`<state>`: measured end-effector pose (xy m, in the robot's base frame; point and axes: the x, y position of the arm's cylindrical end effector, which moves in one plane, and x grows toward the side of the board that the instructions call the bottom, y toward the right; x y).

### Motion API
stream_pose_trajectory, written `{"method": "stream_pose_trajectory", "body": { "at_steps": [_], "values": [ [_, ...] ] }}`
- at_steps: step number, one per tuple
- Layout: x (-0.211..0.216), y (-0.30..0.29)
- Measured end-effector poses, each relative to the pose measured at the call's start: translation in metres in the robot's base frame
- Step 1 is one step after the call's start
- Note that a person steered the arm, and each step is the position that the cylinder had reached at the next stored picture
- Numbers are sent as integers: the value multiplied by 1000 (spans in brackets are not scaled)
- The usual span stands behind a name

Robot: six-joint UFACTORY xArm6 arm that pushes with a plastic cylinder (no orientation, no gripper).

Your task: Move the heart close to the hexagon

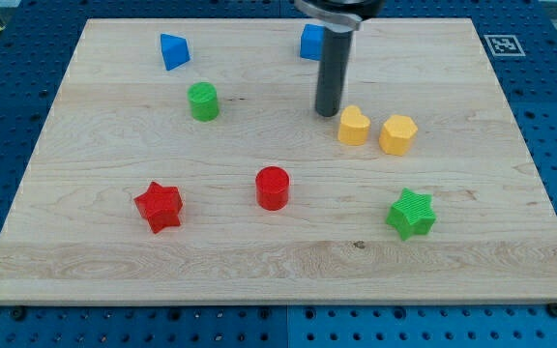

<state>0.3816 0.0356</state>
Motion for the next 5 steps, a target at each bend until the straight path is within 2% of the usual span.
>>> {"method": "stream_pose_trajectory", "body": {
  "at_steps": [1,2,4,5],
  "values": [
    [3,-10],
    [13,30],
    [5,36],
    [27,36]
  ]
}}
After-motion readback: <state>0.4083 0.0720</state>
